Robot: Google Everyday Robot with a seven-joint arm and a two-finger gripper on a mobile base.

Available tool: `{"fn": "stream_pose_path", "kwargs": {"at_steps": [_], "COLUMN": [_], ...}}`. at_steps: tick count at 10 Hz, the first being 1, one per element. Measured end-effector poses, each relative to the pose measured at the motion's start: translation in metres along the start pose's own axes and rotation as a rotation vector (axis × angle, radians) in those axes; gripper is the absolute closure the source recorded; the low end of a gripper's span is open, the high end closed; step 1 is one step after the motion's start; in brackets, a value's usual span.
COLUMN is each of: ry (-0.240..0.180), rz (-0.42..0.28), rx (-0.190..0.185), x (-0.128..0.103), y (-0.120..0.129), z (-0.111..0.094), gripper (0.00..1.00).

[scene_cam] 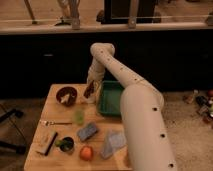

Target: Place grapes in paper cup

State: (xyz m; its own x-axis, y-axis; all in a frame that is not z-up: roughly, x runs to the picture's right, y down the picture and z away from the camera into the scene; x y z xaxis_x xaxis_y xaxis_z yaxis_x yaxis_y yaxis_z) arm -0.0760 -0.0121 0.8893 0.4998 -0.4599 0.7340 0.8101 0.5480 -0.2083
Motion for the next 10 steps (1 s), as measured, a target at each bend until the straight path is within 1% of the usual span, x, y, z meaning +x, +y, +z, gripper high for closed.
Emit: {"fn": "stream_pose_path", "kwargs": {"at_steps": [1,2,4,5,6,8,9,10], "ry": [0.005,0.010,0.019,0.022,0.022,0.023,0.023,0.022], "rz": [0.003,0.006,0.011,0.013,0.015,0.020,0.021,0.021], "rx": [0.004,0.006,0.011,0.014,0.016,0.021,0.022,0.023], "x": [0.000,0.000,0.000,0.000,0.000,-0.001,-0.001,-0.001], "y": [-0.002,-0.002,-0.003,-0.003,-0.003,-0.003,-0.002,-0.002], "z": [-0.001,-0.002,-0.005,-0.007,-0.008,-0.012,-0.013,-0.014], "gripper": [0.96,0.93,0.74,0.61,0.54,0.31,0.24,0.20]}}
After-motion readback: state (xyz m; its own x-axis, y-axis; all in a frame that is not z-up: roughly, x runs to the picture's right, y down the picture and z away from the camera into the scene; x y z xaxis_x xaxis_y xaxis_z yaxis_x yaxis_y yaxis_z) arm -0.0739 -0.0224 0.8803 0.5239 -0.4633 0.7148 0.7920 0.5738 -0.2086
